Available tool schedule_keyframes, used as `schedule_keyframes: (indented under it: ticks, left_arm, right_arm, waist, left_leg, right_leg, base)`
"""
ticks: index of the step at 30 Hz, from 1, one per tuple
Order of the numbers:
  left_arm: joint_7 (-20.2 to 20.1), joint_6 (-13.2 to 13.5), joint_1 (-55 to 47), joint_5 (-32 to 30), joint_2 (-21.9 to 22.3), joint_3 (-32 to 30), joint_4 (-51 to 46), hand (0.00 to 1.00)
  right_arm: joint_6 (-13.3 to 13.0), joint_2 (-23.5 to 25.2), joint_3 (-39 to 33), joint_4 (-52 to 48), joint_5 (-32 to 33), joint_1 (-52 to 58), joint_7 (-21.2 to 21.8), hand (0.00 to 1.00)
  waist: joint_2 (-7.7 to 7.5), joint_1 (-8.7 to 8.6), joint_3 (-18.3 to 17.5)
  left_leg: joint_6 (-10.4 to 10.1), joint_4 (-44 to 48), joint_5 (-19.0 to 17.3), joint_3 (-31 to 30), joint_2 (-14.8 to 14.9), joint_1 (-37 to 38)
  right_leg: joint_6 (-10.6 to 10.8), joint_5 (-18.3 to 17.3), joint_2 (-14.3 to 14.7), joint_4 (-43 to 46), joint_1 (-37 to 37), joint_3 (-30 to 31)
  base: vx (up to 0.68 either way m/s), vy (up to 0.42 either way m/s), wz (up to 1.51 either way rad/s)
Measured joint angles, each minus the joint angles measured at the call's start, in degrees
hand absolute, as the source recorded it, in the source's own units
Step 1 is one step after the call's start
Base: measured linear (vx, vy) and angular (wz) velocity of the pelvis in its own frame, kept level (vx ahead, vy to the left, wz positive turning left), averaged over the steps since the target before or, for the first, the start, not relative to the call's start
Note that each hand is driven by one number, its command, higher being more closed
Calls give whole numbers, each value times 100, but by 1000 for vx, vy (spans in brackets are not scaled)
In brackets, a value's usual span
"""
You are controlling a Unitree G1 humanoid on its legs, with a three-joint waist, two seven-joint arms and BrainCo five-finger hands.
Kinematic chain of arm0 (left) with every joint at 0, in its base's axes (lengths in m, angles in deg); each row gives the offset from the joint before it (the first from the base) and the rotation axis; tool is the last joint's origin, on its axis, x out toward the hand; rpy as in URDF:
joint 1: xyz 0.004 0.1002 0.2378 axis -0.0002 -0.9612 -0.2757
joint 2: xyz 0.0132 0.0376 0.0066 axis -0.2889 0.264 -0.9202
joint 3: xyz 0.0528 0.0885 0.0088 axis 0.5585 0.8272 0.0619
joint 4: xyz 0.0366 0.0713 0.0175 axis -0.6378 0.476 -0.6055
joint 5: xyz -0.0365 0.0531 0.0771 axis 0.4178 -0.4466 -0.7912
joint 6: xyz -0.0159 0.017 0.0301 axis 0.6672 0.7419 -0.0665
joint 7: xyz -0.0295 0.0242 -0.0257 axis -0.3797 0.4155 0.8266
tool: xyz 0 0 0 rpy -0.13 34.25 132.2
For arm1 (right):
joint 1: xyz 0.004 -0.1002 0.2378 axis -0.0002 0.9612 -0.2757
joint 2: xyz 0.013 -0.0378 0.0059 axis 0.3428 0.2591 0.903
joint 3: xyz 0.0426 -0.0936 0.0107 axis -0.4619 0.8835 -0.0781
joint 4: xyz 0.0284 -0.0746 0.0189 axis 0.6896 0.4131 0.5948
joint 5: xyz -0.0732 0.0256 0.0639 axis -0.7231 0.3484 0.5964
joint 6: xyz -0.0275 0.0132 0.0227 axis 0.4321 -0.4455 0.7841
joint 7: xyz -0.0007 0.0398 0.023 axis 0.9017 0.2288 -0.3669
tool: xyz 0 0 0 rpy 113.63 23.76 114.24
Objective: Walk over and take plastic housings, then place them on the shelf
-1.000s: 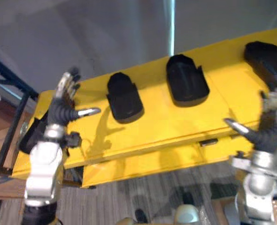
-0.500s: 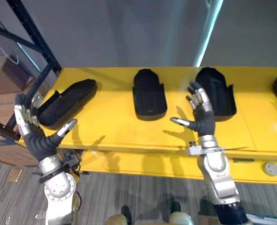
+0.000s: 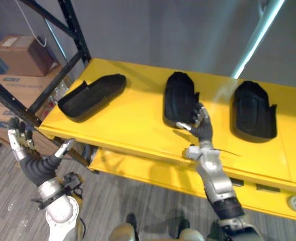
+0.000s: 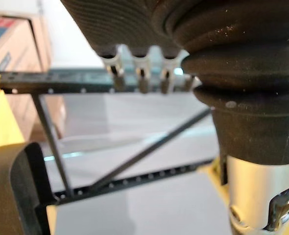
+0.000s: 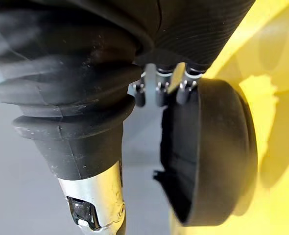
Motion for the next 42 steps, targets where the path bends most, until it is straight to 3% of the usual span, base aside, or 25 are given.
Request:
schedule_keyframes:
  ticks: [5, 14, 18, 20, 29, 34, 42]
  left_arm:
    - [13, 0, -2, 148, 7, 0, 7, 0]
    - [-8, -1, 55, 187, 180, 0, 8, 0]
    - [-35, -7, 32, 187, 180, 3, 8, 0]
    - [-32, -14, 27, 188, 179, 8, 8, 0]
    - [-1, -48, -61, 198, 179, 39, 8, 0]
    - [2, -47, -85, 202, 179, 54, 9, 0]
    - [62, -58, -90, 200, 178, 240, 19, 0]
  right_arm:
    - [-67, 82, -129, 71, -372, -98, -236, 0]
    - [-1005, 81, -222, -203, -359, -167, 431, 0]
    - [-1526, 90, -232, -829, -410, -167, 172, 0]
    - [-1545, 126, -320, -887, -610, -157, -43, 0]
    - [-1108, 207, -707, -883, -768, -36, -619, 0]
    - [-465, 183, -845, -807, -690, 39, -338, 0]
    - [67, 164, -813, -372, -78, 119, 271, 0]
  waist:
    - [55, 13, 93]
    - [91, 1, 230]
    - [93, -3, 231]
    - [97, -7, 234]
    - [218, -8, 304]
    - [240, -28, 316]
    - [216, -19, 433]
  left_leg:
    - [-4, 14, 1, 3, 5, -6]
    - [-6, 122, -13, -8, 33, -160]
    - [5, 197, -77, 4, 37, -139]
    - [11, 193, -81, 16, 22, -92]
    - [21, 181, -85, 16, 10, -82]
    - [11, 158, -77, 14, 20, -80]
    - [6, 87, -72, 93, 7, 19]
  right_leg:
    - [-12, -131, -34, 181, -79, 4]
    - [26, -113, -18, 211, -194, 14]
    - [14, -127, -31, 242, -177, 41]
    - [28, -176, -64, 321, -173, 51]
    - [30, -236, -91, 401, -197, 51]
    - [44, -240, -85, 402, -209, 57]
    - [49, -265, -91, 447, -214, 155]
  base:
    - [-13, 0, 1]
    - [17, -3, 2]
    - [-12, 6, -5]
    - [-32, 13, -3]
    - [-4, 1, 0]
    - [0, 0, 0]
    - [-8, 1, -4]
